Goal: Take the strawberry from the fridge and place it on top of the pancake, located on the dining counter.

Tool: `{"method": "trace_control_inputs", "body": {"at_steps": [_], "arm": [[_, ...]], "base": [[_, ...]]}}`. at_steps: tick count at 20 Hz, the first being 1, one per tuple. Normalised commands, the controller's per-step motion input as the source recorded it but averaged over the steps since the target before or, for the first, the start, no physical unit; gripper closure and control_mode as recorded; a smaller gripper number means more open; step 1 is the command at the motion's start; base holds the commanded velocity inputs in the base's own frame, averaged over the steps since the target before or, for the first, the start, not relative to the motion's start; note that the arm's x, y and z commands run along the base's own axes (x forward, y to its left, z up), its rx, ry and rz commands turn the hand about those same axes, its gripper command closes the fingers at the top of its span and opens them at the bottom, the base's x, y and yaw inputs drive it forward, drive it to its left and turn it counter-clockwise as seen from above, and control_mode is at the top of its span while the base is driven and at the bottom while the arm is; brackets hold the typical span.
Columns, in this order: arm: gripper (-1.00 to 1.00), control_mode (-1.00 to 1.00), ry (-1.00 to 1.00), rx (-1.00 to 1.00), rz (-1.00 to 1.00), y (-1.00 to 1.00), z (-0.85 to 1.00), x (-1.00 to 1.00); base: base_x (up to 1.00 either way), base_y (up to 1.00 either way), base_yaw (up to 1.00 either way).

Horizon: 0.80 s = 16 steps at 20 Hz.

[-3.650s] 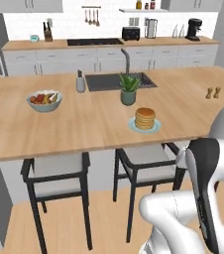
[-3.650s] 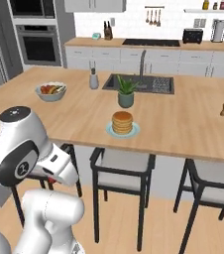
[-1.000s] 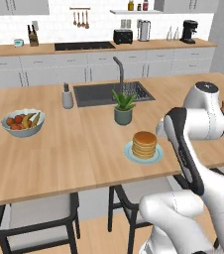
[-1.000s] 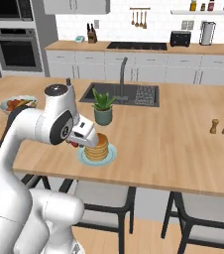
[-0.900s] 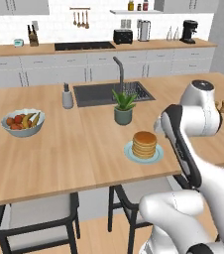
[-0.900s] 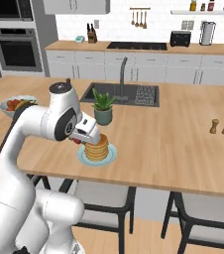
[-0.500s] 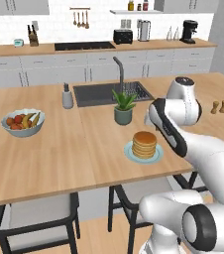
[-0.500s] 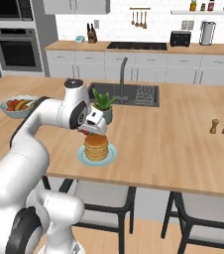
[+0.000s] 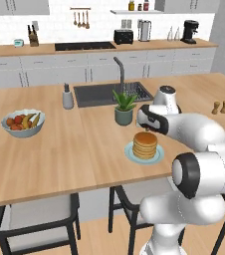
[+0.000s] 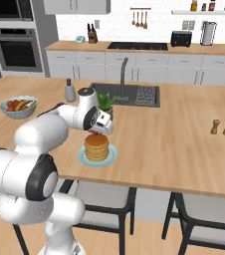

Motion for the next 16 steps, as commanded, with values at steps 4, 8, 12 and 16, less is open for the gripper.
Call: {"method": "trace_control_inputs", "body": {"at_steps": [4,8,12,16], "arm": [[1.0,-1.0,0.15,0.0,0.0,0.0,-0.36,0.39],[1.0,-1.0,0.13,0.0,0.0,0.0,-0.27,-0.02],[1.0,-1.0,0.04,0.0,0.0,0.0,-0.16,-0.14],[1.0,-1.0,0.0,-0.01,0.0,0.01,-0.02,-0.16]], "base": [[0.0,0.0,0.0],[0.0,0.0,0.0],[0.0,0.0,0.0],[0.0,0.0,0.0]]}}
